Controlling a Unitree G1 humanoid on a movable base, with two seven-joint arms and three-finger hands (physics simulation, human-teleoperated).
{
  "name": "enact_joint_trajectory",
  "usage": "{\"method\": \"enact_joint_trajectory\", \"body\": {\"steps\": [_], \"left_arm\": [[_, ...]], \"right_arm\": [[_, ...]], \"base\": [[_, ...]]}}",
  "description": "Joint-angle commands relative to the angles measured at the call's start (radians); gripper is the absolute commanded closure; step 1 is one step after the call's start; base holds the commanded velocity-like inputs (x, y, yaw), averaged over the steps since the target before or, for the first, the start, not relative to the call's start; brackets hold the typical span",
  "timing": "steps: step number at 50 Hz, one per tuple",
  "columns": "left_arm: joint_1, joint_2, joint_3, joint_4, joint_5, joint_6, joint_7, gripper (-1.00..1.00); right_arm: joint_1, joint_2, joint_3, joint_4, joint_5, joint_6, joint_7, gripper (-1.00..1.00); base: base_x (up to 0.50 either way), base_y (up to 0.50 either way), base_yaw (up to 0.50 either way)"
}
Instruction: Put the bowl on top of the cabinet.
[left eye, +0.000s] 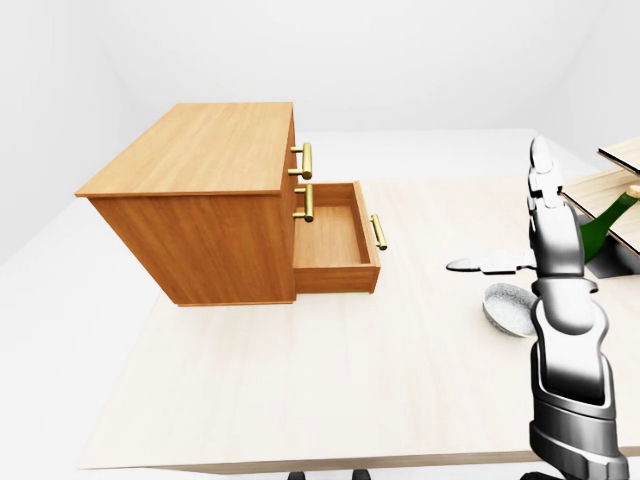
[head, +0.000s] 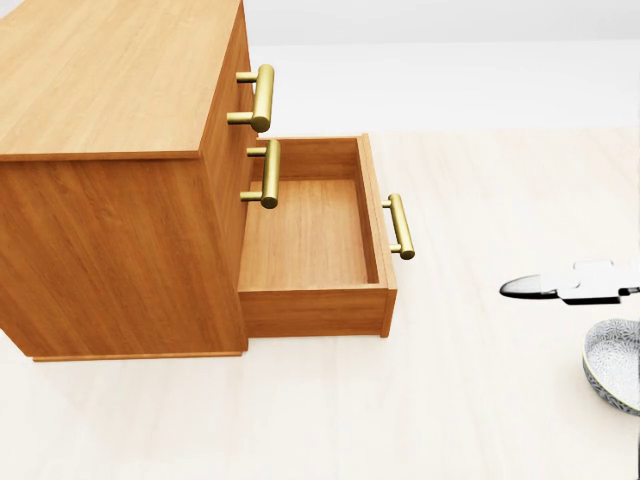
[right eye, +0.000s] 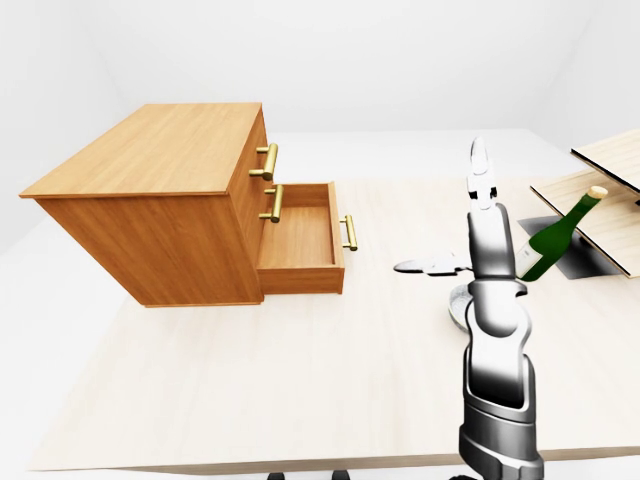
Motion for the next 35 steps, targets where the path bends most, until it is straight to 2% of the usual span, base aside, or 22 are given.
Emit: {"method": "enact_joint_trajectory", "body": {"steps": [1,18,35], "left_arm": [[0.000,-0.007,-0.004,-0.002,0.012,0.000,-0.008,-1.00],[-0.002,0.007,0.007,-0.010,-0.020,0.000,0.013,-1.00],[0.000,0.000,0.001,-0.007,-0.003,0.000,0.000,-1.00]], "right_arm": [[0.006,-0.007,-0.010,-0.002,-0.030,0.000,0.024,-1.00],[0.038,-0.009,-0.024,-0.017,-0.083,0.000,0.062,-1.00],[0.081,-0.004,-0.052,-0.088,-0.143,0.000,0.124,-1.00]], "base": [[0.00,0.00,0.00],[0.00,0.00,0.00],[0.00,0.00,0.00]]}}
